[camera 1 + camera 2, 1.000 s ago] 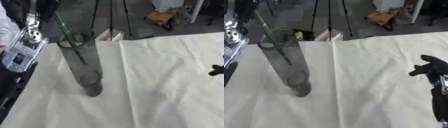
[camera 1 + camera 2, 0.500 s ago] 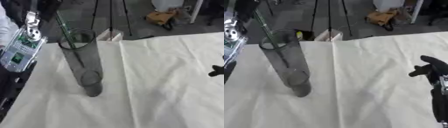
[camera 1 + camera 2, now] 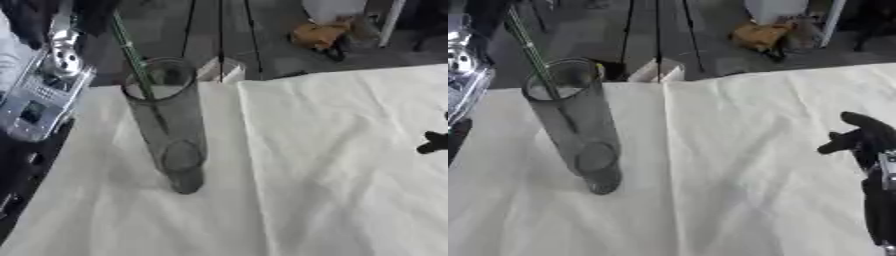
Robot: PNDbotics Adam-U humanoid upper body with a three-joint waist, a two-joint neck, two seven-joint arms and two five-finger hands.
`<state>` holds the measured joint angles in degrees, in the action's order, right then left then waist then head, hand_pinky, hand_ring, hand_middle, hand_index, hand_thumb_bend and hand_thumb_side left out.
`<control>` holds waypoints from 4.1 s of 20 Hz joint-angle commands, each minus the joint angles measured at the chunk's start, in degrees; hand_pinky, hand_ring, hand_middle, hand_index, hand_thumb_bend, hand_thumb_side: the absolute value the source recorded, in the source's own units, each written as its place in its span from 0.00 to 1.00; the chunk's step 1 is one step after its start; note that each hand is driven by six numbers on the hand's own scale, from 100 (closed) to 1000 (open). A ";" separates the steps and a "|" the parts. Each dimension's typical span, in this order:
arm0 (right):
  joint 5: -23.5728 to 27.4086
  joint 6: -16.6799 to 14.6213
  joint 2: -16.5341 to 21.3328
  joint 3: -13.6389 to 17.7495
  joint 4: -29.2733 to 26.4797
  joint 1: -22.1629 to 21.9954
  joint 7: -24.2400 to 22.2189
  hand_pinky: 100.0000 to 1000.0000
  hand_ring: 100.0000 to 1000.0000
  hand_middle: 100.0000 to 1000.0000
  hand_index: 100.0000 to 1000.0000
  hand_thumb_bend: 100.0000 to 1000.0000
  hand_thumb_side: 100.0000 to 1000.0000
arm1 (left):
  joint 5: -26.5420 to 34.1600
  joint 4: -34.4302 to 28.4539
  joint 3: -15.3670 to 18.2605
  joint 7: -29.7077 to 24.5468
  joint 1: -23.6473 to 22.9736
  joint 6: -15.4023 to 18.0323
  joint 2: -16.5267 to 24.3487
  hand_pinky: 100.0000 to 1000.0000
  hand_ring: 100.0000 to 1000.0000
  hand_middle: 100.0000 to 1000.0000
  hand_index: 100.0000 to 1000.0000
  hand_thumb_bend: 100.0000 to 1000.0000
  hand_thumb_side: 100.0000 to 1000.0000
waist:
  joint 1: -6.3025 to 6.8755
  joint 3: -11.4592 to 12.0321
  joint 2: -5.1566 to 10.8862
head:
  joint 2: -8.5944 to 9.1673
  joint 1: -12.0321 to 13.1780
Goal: Arrange flowers into the vase.
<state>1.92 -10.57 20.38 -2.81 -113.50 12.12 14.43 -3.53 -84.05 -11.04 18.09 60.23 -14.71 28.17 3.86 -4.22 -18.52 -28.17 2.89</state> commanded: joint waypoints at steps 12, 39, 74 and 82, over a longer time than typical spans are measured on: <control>-0.27 0.13 0.34 0.57 -1.09 0.44 0.02 0.78 0.48 0.41 0.76 0.00 0.94 | -4.60 -2.46 -1.74 -5.50 0.80 -0.43 1.65 0.12 0.29 0.37 0.52 0.02 0.82 | -0.27 0.06 1.22 | 0.34 -0.16; -0.09 0.24 0.35 0.59 -1.09 0.35 -0.10 0.79 0.48 0.41 0.76 0.00 0.94 | -11.51 -8.93 -3.29 -4.87 -3.78 -3.08 5.92 0.26 0.43 0.49 0.65 0.00 0.95 | -0.48 1.67 1.47 | 0.31 -1.01; -0.06 0.33 0.38 0.70 -1.09 0.15 -0.10 0.79 0.48 0.41 0.76 0.00 0.94 | -19.22 -11.08 -2.73 -23.07 -6.71 -4.38 10.37 0.59 0.72 0.74 0.94 0.00 1.00 | -0.22 1.88 1.67 | 0.69 -1.59; -0.10 0.28 0.47 0.66 -1.09 0.18 -0.18 0.79 0.48 0.41 0.76 0.00 0.94 | -21.27 -12.30 -3.49 -27.11 -7.86 -3.74 12.66 0.69 0.78 0.80 1.00 0.00 1.00 | -0.29 2.09 1.62 | 0.76 -1.68</control>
<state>1.92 -10.30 20.28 -2.50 -113.50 12.05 14.37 -24.23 -95.34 -14.61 -8.09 51.73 -18.64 38.51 3.86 -2.21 -18.52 -28.09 1.37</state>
